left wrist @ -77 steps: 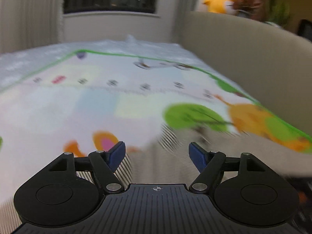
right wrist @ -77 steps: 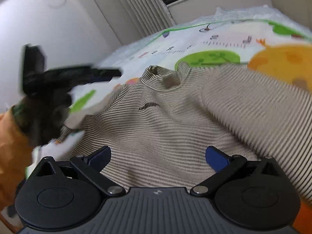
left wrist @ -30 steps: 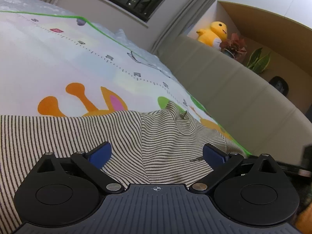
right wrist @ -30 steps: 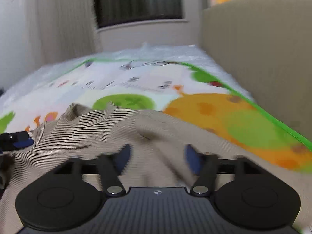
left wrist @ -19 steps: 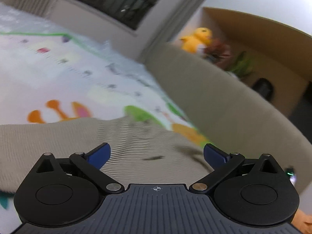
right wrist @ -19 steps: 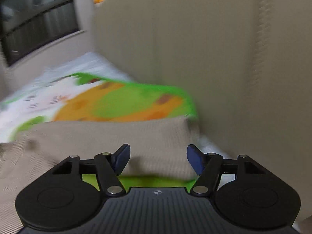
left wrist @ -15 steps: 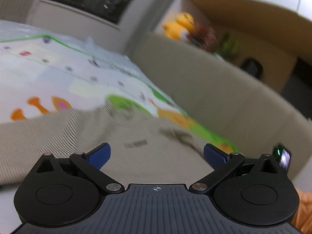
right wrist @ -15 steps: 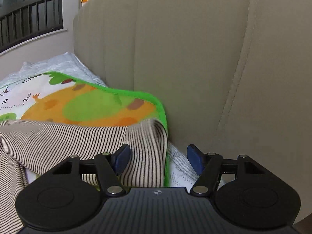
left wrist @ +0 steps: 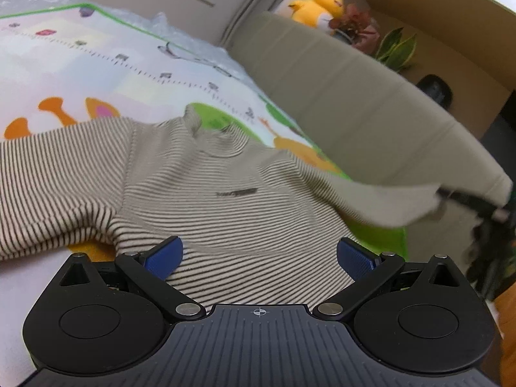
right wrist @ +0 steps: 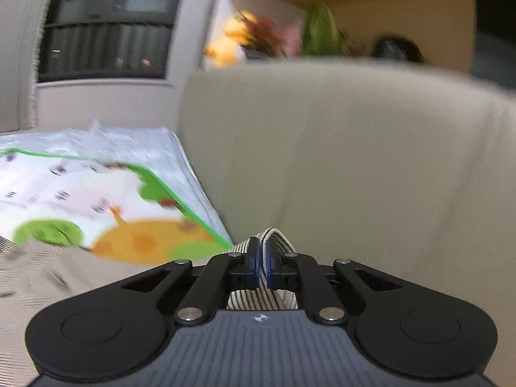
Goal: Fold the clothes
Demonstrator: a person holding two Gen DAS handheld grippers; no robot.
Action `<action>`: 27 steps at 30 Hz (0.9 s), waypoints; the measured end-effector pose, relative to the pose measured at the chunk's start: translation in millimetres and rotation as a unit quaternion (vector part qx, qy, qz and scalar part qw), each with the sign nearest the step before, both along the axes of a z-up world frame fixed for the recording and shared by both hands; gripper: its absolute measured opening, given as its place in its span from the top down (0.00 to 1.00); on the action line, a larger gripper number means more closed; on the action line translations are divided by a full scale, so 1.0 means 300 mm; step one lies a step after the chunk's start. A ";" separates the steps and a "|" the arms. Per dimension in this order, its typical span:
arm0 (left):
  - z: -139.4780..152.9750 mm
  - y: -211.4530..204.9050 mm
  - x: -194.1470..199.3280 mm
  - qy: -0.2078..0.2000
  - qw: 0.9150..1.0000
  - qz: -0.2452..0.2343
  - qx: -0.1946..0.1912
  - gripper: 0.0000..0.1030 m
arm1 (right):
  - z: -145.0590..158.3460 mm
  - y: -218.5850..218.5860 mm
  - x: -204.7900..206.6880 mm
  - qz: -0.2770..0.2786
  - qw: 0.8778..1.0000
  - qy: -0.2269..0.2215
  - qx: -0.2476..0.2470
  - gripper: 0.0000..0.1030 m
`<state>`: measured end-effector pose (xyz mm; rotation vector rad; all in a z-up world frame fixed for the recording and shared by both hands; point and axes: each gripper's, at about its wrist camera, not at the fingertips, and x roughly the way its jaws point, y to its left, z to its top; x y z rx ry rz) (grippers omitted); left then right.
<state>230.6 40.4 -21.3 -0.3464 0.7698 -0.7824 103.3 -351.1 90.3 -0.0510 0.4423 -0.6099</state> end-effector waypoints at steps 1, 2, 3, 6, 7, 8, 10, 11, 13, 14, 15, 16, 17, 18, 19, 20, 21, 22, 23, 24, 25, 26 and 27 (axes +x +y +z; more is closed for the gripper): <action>0.001 0.002 -0.002 0.000 1.000 0.000 0.000 0.00 | 0.020 0.021 0.014 0.011 1.000 -0.003 -0.006 0.97; 0.003 0.005 -0.004 -0.001 1.000 -0.002 -0.001 0.00 | 0.039 0.042 0.027 0.022 1.000 -0.005 -0.011 0.97; 0.005 0.007 -0.007 -0.002 1.000 -0.003 -0.002 0.00 | 0.052 0.062 0.034 0.030 0.999 -0.008 -0.011 0.97; 0.009 0.009 -0.014 -0.002 1.000 -0.006 -0.003 0.00 | 0.083 0.114 0.076 0.052 0.999 -0.016 -0.006 0.97; 0.009 0.010 -0.015 -0.001 1.000 -0.007 -0.003 0.00 | 0.097 0.131 0.079 0.059 0.998 -0.019 -0.002 0.97; 0.008 0.011 -0.015 0.000 1.000 -0.007 -0.002 0.00 | 0.110 0.147 0.083 0.066 0.998 -0.021 0.001 0.97; 0.011 0.009 -0.016 0.004 1.000 -0.008 -0.001 0.00 | 0.136 0.169 0.109 0.079 0.997 -0.026 0.006 0.97; 0.011 0.008 -0.015 0.008 1.000 -0.010 -0.002 0.00 | 0.157 0.183 0.120 0.084 0.996 -0.029 0.000 0.97; 0.010 0.008 -0.012 0.017 1.000 -0.014 -0.004 0.00 | 0.216 0.216 0.117 0.095 0.995 -0.038 -0.014 0.97; 0.007 0.008 -0.011 0.020 1.000 -0.015 -0.006 0.00 | 0.250 0.234 0.109 0.100 0.994 -0.043 -0.021 0.97; 0.005 0.008 -0.009 0.022 1.000 -0.015 -0.005 0.00 | 0.277 0.251 0.116 0.106 0.993 -0.048 -0.028 0.97; 0.003 0.006 -0.008 0.024 1.000 -0.015 -0.003 0.00 | 0.302 0.269 0.124 0.113 0.992 -0.053 -0.035 0.97; 0.000 0.005 -0.007 0.025 1.000 -0.015 -0.002 0.00 | 0.324 0.290 0.134 0.120 0.990 -0.057 -0.042 0.97; -0.001 0.004 -0.007 0.026 1.000 -0.015 0.000 0.00 | 0.344 0.312 0.143 0.129 0.989 -0.060 -0.046 0.97; -0.003 0.003 -0.008 0.026 1.000 -0.015 0.000 0.00 | 0.363 0.334 0.152 0.138 0.987 -0.063 -0.051 0.97; -0.003 0.002 -0.009 0.026 1.000 -0.015 0.001 0.00 | 0.382 0.356 0.162 0.148 0.985 -0.066 -0.055 0.97; -0.004 0.001 -0.010 0.026 1.000 -0.015 0.002 0.00 | 0.394 0.380 0.172 0.158 0.983 -0.068 -0.057 0.97; -0.006 0.000 -0.010 0.026 1.000 -0.015 0.004 0.00 | 0.403 0.404 0.181 0.169 0.982 -0.069 -0.057 0.97; -0.007 -0.001 -0.010 0.027 1.000 -0.016 0.005 0.00 | 0.412 0.428 0.190 0.180 0.980 -0.070 -0.057 0.97; -0.008 -0.002 -0.009 0.027 1.000 -0.016 0.006 0.00 | 0.421 0.453 0.199 0.191 0.977 -0.070 -0.056 0.97; -0.008 -0.003 -0.009 0.027 0.999 -0.016 0.006 0.00 | 0.424 0.481 0.210 0.203 0.975 -0.070 -0.054 0.97; -0.009 -0.004 -0.008 0.028 0.999 -0.016 0.007 0.00 | 0.427 0.509 0.221 0.215 0.973 -0.069 -0.052 0.97; -0.009 -0.004 -0.008 0.028 0.999 -0.016 0.007 0.00 | 0.430 0.537 0.232 0.227 0.970 -0.068 -0.050 0.97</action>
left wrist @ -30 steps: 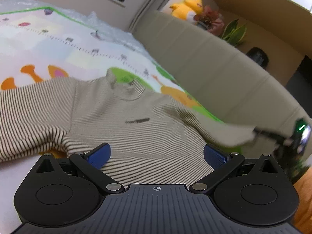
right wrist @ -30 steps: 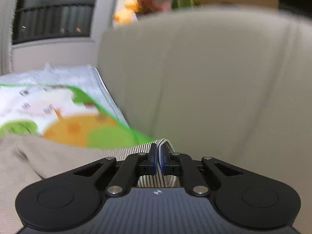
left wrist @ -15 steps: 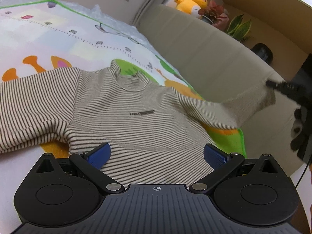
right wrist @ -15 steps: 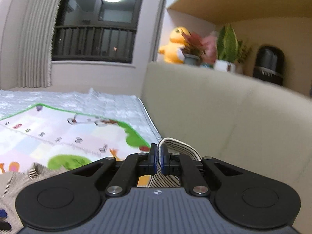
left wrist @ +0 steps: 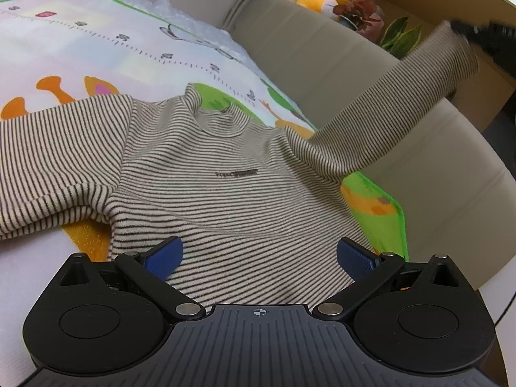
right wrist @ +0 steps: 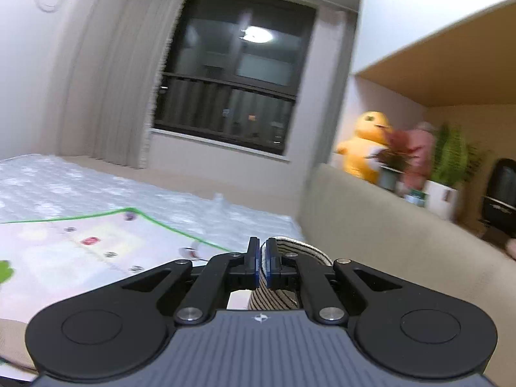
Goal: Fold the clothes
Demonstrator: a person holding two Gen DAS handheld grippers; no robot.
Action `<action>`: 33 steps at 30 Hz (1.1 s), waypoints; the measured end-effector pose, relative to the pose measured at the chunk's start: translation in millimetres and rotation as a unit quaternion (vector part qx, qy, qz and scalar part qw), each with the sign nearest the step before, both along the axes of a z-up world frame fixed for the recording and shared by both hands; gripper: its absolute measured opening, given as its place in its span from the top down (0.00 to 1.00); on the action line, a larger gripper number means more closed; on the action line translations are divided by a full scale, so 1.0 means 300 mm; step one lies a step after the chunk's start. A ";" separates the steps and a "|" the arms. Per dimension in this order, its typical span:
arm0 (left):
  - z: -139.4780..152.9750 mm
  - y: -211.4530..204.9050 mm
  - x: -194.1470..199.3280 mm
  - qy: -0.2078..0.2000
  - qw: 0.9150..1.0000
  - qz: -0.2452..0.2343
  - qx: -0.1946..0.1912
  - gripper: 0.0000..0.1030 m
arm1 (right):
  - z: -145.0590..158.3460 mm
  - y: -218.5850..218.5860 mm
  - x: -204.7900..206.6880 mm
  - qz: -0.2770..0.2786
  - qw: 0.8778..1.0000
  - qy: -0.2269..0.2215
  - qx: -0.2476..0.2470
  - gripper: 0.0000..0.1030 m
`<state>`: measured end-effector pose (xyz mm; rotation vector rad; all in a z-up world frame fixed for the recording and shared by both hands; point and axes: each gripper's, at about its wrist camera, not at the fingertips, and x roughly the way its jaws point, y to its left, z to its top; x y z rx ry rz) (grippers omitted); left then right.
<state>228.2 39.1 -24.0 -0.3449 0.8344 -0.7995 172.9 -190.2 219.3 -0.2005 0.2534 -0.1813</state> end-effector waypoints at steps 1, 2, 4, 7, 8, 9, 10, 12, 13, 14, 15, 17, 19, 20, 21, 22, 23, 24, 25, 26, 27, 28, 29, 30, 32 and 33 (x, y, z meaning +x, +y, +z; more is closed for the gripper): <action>0.000 0.001 0.000 0.000 1.000 0.000 0.000 0.00 | -0.002 0.027 0.015 0.012 1.000 0.002 0.002 0.97; -0.001 0.002 0.001 0.000 1.000 0.000 0.000 0.00 | -0.006 0.054 0.029 0.021 1.000 0.003 0.003 0.97; -0.001 0.004 0.001 0.001 1.000 0.000 -0.001 0.00 | -0.008 0.104 0.048 0.039 0.999 0.003 0.002 0.97; -0.001 0.003 0.002 0.002 1.000 0.000 -0.001 0.00 | -0.013 0.175 0.077 0.064 0.998 0.006 -0.002 0.98; -0.001 0.004 0.002 0.002 1.000 0.000 -0.001 0.00 | -0.016 0.195 0.085 0.071 0.997 0.008 -0.004 0.98; -0.001 0.004 0.002 0.002 1.000 0.000 -0.001 0.00 | -0.019 0.213 0.091 0.078 0.997 0.010 -0.005 0.98; -0.001 0.005 0.002 0.002 1.000 0.000 -0.001 0.00 | -0.024 0.230 0.093 0.085 0.996 0.011 -0.005 0.98; -0.003 0.007 0.003 0.004 1.000 0.000 -0.002 0.00 | -0.035 0.254 0.097 0.095 0.995 0.015 -0.005 0.97; -0.004 0.008 0.005 0.005 1.000 0.000 -0.002 0.00 | -0.042 0.263 0.098 0.099 0.995 0.017 -0.005 0.97; -0.005 0.012 0.007 0.006 1.000 0.000 -0.003 0.00 | -0.050 0.266 0.100 0.103 0.994 0.022 -0.004 0.97; -0.005 0.016 0.009 0.007 1.000 0.000 -0.005 0.00 | -0.064 0.269 0.102 0.109 0.994 0.031 -0.007 0.96; -0.002 0.044 0.023 0.011 1.000 0.005 -0.013 0.00 | -0.125 0.275 0.101 0.126 0.990 0.065 -0.020 0.87; -0.005 0.096 0.045 0.024 0.999 0.023 -0.040 0.00 | -0.227 0.289 0.094 0.151 0.980 0.119 -0.042 0.65; -0.006 0.124 0.057 0.031 0.997 0.033 -0.055 0.00 | -0.289 0.300 0.088 0.164 0.973 0.150 -0.057 0.63; -0.008 0.152 0.069 0.038 0.996 0.043 -0.070 0.00 | -0.350 0.311 0.080 0.173 0.966 0.176 -0.075 0.62; -0.010 0.180 0.081 0.045 0.994 0.053 -0.085 0.00 | -0.422 0.324 0.067 0.184 0.957 0.205 -0.089 0.61; -0.012 0.208 0.093 0.052 0.992 0.063 -0.100 0.00 | -0.493 0.337 0.054 0.194 0.948 0.232 -0.101 0.60; -0.014 0.219 0.098 0.056 0.990 0.067 -0.107 0.00 | -0.557 0.348 0.042 0.203 0.939 0.255 -0.105 0.58; -0.014 0.217 0.096 0.055 0.991 0.067 -0.105 0.00 | -0.617 0.360 0.030 0.211 0.932 0.273 -0.107 0.57; -0.011 0.208 0.092 0.051 0.992 0.064 -0.097 0.00 | -0.665 0.373 0.021 0.220 0.927 0.285 -0.105 0.56; -0.008 0.196 0.088 0.045 0.993 0.062 -0.087 0.00 | -0.698 0.386 0.016 0.227 0.923 0.292 -0.104 0.52; -0.005 0.188 0.085 0.043 0.994 0.060 -0.081 0.00 | -0.728 0.401 0.013 0.233 0.920 0.297 -0.104 0.46; -0.002 0.180 0.084 0.041 0.995 0.058 -0.077 0.00 | -0.744 0.420 0.016 0.236 0.920 0.293 -0.112 0.44; -0.003 0.179 0.084 0.041 0.995 0.058 -0.076 0.00 | -0.759 0.439 0.019 0.238 0.920 0.287 -0.122 0.43; -0.007 0.185 0.088 0.045 0.994 0.060 -0.080 0.00 | -0.758 0.454 0.043 0.234 0.923 0.276 -0.131 0.44; -0.007 0.185 0.091 0.047 0.994 0.060 -0.083 0.00 | -0.752 0.456 0.059 0.229 0.925 0.274 -0.129 0.66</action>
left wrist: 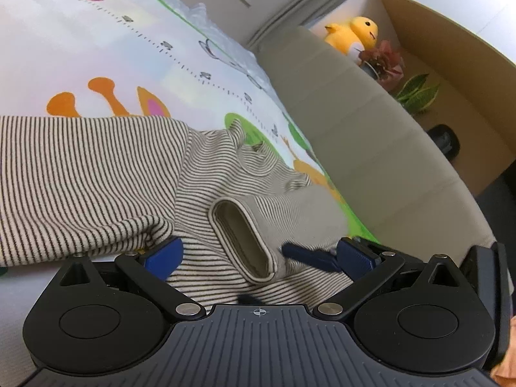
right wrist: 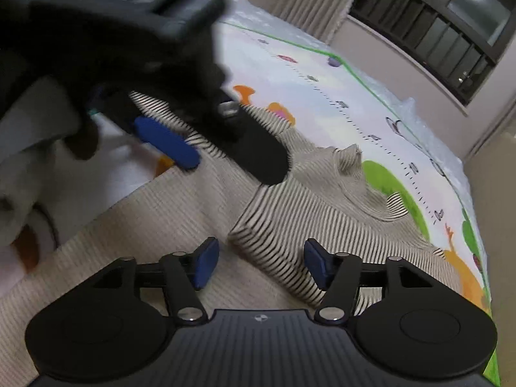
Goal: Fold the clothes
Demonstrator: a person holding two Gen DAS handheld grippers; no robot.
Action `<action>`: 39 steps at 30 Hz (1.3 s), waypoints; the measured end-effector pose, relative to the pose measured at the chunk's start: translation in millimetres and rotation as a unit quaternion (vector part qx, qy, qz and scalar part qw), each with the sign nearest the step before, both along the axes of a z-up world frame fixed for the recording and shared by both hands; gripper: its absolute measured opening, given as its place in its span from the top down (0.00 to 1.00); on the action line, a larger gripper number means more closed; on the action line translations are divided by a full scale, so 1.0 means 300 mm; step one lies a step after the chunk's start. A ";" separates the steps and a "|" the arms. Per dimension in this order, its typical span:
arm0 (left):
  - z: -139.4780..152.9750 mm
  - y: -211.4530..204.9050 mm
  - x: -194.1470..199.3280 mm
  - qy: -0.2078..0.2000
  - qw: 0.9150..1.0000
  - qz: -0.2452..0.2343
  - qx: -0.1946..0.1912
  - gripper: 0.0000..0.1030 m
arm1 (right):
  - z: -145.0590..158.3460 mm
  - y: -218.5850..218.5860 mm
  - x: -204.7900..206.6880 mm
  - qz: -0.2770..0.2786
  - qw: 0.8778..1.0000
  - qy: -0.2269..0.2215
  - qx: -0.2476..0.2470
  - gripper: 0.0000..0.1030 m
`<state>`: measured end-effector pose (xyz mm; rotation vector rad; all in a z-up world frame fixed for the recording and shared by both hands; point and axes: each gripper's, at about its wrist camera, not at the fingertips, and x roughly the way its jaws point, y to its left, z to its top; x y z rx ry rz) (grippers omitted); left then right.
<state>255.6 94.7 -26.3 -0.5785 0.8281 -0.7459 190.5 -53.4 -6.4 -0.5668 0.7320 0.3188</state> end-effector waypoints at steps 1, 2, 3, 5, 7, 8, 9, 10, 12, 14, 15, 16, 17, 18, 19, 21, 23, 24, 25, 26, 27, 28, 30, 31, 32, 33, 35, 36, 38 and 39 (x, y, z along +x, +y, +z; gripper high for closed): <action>-0.001 0.002 0.000 0.001 1.000 0.000 -0.001 0.00 | 0.018 -0.004 0.019 -0.010 1.000 0.002 0.005 0.86; -0.002 0.002 0.000 0.000 1.000 0.000 -0.001 0.00 | 0.041 -0.012 0.030 -0.020 1.000 -0.005 0.006 0.87; -0.002 0.002 0.001 0.000 1.000 0.000 0.000 0.00 | 0.078 -0.027 0.042 -0.033 0.999 -0.021 0.010 0.88; -0.004 0.006 0.002 0.002 1.000 0.001 -0.004 0.00 | 0.170 -0.073 0.068 -0.065 0.996 -0.049 0.037 0.89; -0.005 0.008 0.001 0.002 1.000 0.001 -0.003 0.00 | 0.278 -0.132 0.100 -0.097 0.989 -0.076 0.078 0.90; -0.006 0.008 0.000 0.001 1.000 0.001 -0.003 0.00 | 0.333 -0.161 0.116 -0.110 0.985 -0.089 0.100 0.90; -0.005 0.007 -0.001 0.001 1.000 0.001 -0.001 0.00 | 0.375 -0.177 0.122 -0.117 0.981 -0.099 0.120 0.90; -0.005 0.005 -0.001 0.000 1.000 0.000 0.001 0.00 | 0.395 -0.175 0.131 -0.116 0.979 -0.102 0.133 0.90; -0.005 -0.001 -0.003 -0.002 1.000 -0.001 0.005 0.00 | 0.435 -0.170 0.148 -0.113 0.975 -0.108 0.160 0.90; -0.007 -0.007 -0.006 -0.005 1.000 -0.004 0.010 0.00 | 0.470 -0.162 0.166 -0.110 0.970 -0.112 0.185 0.90; -0.007 -0.010 -0.008 -0.006 1.000 -0.005 0.013 0.00 | 0.454 -0.144 0.178 -0.107 0.971 -0.103 0.188 0.90; -0.009 -0.016 -0.008 -0.007 1.000 -0.007 0.016 0.00 | 0.430 -0.125 0.193 -0.105 0.972 -0.089 0.190 0.88; -0.013 -0.022 -0.007 -0.007 1.000 -0.009 0.020 0.00 | 0.406 -0.107 0.207 -0.103 0.973 -0.074 0.193 0.88; -0.019 -0.026 -0.006 -0.007 1.000 -0.011 0.023 0.00 | 0.383 -0.100 0.214 -0.102 0.971 -0.060 0.206 0.85; -0.025 -0.031 -0.006 -0.007 1.000 -0.013 0.027 0.00 | 0.366 -0.102 0.218 -0.100 0.968 -0.053 0.224 0.78; -0.033 -0.040 -0.007 -0.010 0.999 -0.016 0.034 0.00 | 0.333 -0.109 0.224 -0.097 0.960 -0.040 0.259 0.67; -0.036 -0.051 -0.011 -0.020 0.999 -0.017 0.042 0.00 | 0.327 -0.141 0.207 -0.094 0.954 -0.045 0.282 0.59; -0.037 -0.059 -0.015 -0.027 0.998 -0.018 0.048 0.00 | 0.324 -0.160 0.197 -0.094 0.950 -0.047 0.293 0.56; -0.038 -0.068 -0.020 -0.035 0.998 -0.019 0.056 0.00 | 0.321 -0.192 0.180 -0.097 0.947 -0.048 0.303 0.53; -0.039 -0.079 -0.024 -0.044 0.997 -0.020 0.064 0.00 | 0.311 -0.221 0.167 -0.101 0.943 -0.049 0.313 0.51; -0.040 -0.093 -0.029 -0.055 0.996 -0.020 0.074 0.00 | 0.302 -0.265 0.135 -0.105 0.939 -0.049 0.325 0.45; -0.042 -0.105 -0.035 -0.067 0.994 -0.019 0.082 0.00 | 0.292 -0.309 0.103 -0.109 0.934 -0.050 0.337 0.35; -0.045 -0.130 -0.048 -0.086 0.991 -0.014 0.100 0.00 | 0.258 -0.395 0.033 -0.110 0.927 -0.049 0.356 0.15; -0.043 -0.143 -0.056 -0.091 0.990 -0.009 0.108 0.00 | 0.228 -0.438 -0.009 -0.104 0.924 -0.045 0.366 0.06; -0.041 -0.154 -0.065 -0.094 0.989 -0.003 0.115 0.00 | 0.199 -0.478 -0.042 -0.096 0.920 -0.035 0.379 0.03; -0.042 -0.157 -0.071 -0.094 0.988 0.003 0.119 0.00 | 0.169 -0.518 -0.073 -0.089 0.915 -0.024 0.392 0.00; -0.039 -0.171 -0.075 -0.088 0.988 0.013 0.128 0.00 | 0.090 -0.596 -0.121 -0.078 0.900 0.005 0.429 0.00; -0.037 -0.179 -0.075 -0.082 0.988 0.019 0.131 0.00 | 0.052 -0.628 -0.137 -0.075 0.892 0.020 0.446 0.00; -0.032 -0.195 -0.079 -0.073 0.987 0.032 0.137 0.00 | -0.019 -0.669 -0.162 -0.070 0.883 0.046 0.463 0.00; -0.029 -0.202 -0.087 -0.071 0.987 0.039 0.141 0.00 | -0.054 -0.688 -0.173 -0.068 0.878 0.058 0.470 0.00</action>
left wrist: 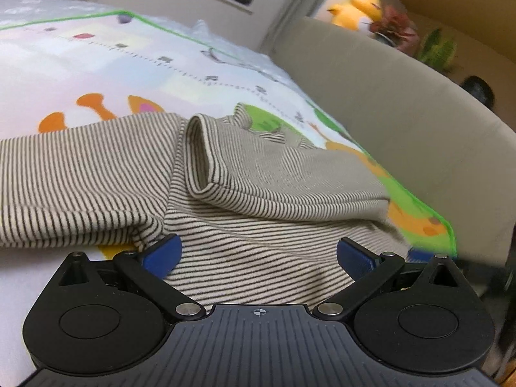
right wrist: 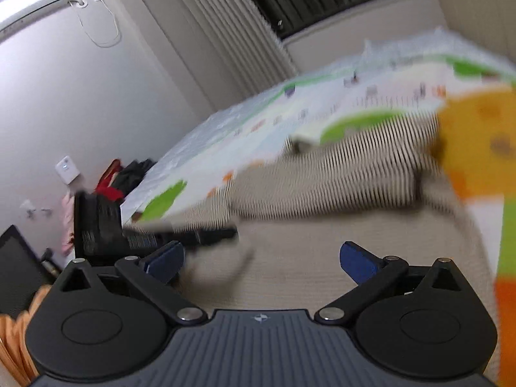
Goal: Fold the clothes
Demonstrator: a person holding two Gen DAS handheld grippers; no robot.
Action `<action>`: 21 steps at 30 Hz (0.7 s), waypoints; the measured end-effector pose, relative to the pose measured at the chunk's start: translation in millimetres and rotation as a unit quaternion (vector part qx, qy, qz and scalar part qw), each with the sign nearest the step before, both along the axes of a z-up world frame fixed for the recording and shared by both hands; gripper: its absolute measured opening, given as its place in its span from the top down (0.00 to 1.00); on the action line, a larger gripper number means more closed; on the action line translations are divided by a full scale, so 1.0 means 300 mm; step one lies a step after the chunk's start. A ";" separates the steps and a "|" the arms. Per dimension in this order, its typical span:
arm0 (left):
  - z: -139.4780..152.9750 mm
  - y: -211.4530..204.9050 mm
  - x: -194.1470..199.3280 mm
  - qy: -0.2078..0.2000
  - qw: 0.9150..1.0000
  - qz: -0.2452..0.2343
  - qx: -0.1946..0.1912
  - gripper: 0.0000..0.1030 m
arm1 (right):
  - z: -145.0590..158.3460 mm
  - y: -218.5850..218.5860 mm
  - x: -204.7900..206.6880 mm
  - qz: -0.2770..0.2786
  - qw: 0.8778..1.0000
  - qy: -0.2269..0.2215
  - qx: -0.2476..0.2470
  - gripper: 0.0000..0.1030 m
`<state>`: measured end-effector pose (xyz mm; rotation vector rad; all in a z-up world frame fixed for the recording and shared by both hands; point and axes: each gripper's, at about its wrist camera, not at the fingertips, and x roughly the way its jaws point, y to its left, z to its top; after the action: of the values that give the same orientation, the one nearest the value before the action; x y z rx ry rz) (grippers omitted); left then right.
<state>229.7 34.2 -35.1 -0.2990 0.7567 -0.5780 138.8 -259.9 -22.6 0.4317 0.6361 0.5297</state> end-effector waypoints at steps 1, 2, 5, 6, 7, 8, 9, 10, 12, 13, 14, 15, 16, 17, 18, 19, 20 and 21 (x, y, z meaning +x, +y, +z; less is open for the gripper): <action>0.006 0.002 -0.009 0.002 1.000 0.009 0.001 0.00 | -0.034 -0.008 -0.003 0.006 1.000 0.007 0.002 0.00; 0.012 0.007 -0.019 0.004 1.000 0.019 0.001 0.00 | -0.059 -0.014 -0.003 0.010 1.000 0.009 0.011 0.00; 0.046 0.047 -0.074 0.020 0.998 0.063 -0.014 0.00 | -0.088 -0.040 -0.014 0.040 0.998 -0.007 0.055 0.00; 0.058 0.068 -0.099 0.025 0.996 0.080 -0.024 0.00 | -0.091 -0.047 -0.017 0.055 0.996 -0.014 0.067 0.00; 0.072 0.090 -0.125 0.030 0.994 0.101 -0.025 0.00 | -0.098 -0.051 -0.021 0.067 0.995 -0.019 0.076 0.00; 0.084 0.116 -0.151 0.029 0.991 0.125 -0.021 0.00 | -0.104 -0.055 -0.025 0.078 0.993 -0.024 0.085 0.00; 0.096 0.144 -0.177 0.027 0.988 0.150 -0.015 0.00 | -0.105 -0.057 -0.026 0.080 0.993 -0.023 0.087 0.00; 0.107 0.173 -0.202 0.025 0.984 0.175 -0.009 0.00 | -0.106 -0.059 -0.028 0.082 0.992 -0.023 0.090 0.00; 0.129 0.246 -0.225 0.028 0.973 0.228 -0.027 0.00 | -0.105 -0.068 -0.035 0.081 0.992 -0.027 0.098 0.00; 0.140 0.283 -0.234 0.030 0.966 0.255 -0.038 0.00 | -0.108 -0.077 -0.038 0.080 0.991 -0.028 0.108 0.00; 0.151 0.321 -0.242 0.032 0.958 0.281 -0.049 0.00 | -0.113 -0.085 -0.036 0.079 0.990 -0.027 0.118 0.00; 0.162 0.359 -0.251 0.033 0.949 0.307 -0.061 0.00 | -0.116 -0.093 -0.034 0.077 0.988 -0.026 0.128 0.00; 0.173 0.397 -0.260 0.035 0.939 0.333 -0.072 0.00 | -0.120 -0.102 -0.033 0.076 0.987 -0.024 0.139 0.00; 0.184 0.437 -0.266 0.036 0.929 0.356 -0.093 0.00 | -0.124 -0.111 -0.032 0.075 0.986 -0.024 0.149 0.00; 0.191 0.478 -0.270 0.036 0.919 0.374 -0.119 0.00 | -0.129 -0.120 -0.031 0.075 0.984 -0.023 0.158 0.00; 0.193 0.517 -0.270 0.039 0.909 0.388 -0.145 0.00 | -0.129 -0.125 -0.032 0.074 0.984 -0.024 0.163 0.00; 0.194 0.554 -0.268 0.043 0.900 0.400 -0.169 0.00 | -0.130 -0.130 -0.033 0.073 0.983 -0.025 0.168 0.00; 0.193 0.586 -0.263 0.050 0.891 0.410 -0.186 0.00 | -0.131 -0.133 -0.034 0.073 0.982 -0.026 0.171 0.00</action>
<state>150.8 210.0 22.7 -0.9546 0.5410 0.1115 128.6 -299.9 -62.0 0.6961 0.5281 0.7932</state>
